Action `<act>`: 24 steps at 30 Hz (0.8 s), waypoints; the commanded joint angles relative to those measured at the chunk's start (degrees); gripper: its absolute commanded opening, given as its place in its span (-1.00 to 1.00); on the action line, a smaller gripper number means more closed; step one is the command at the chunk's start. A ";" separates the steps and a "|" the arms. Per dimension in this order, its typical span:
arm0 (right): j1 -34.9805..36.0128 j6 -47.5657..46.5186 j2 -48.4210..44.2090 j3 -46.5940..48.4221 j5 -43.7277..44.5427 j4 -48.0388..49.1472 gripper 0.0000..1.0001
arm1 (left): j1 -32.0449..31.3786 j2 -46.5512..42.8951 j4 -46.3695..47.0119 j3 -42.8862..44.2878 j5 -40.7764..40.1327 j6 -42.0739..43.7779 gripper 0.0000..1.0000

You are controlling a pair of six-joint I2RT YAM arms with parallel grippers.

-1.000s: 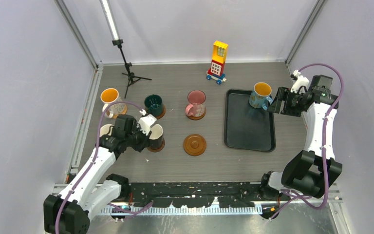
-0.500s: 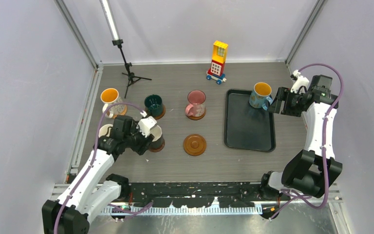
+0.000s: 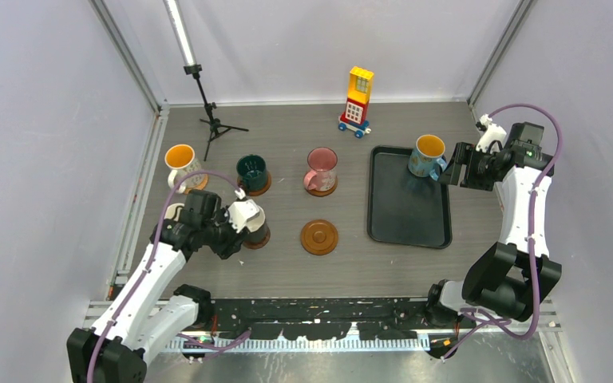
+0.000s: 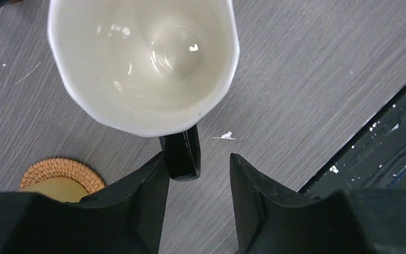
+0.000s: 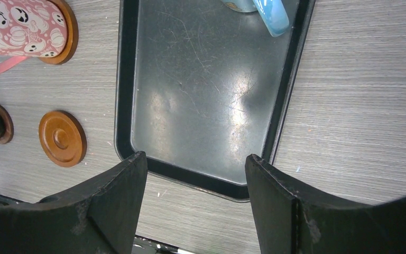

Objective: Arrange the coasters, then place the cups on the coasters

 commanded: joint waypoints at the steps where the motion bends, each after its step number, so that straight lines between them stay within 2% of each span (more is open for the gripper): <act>1: 0.36 -0.56 0.05 1.97 -0.09 1.25 0.46 | 0.16 0.03 -4.40 2.88 4.61 4.13 -0.09; 6: 0.36 -0.65 0.20 2.10 -0.12 1.25 0.46 | 0.16 -0.10 -7.00 3.76 7.06 6.34 -0.17; 12: 0.36 -0.61 1.32 2.76 1.85 1.83 0.46 | 0.16 -1.13 -6.67 5.88 1.45 2.77 0.29; 14: 0.52 -0.32 1.92 3.29 4.63 2.92 0.46 | 0.16 -2.04 -6.90 7.77 0.50 1.32 0.39; 18: 1.47 -0.57 5.10 5.54 9.57 4.31 0.46 | 0.25 -1.74 -6.63 12.54 -0.79 -1.45 0.47; 24: 5.32 -3.90 13.76 11.33 13.43 2.98 0.46 | 0.25 2.67 -4.56 19.73 -1.84 -7.35 0.47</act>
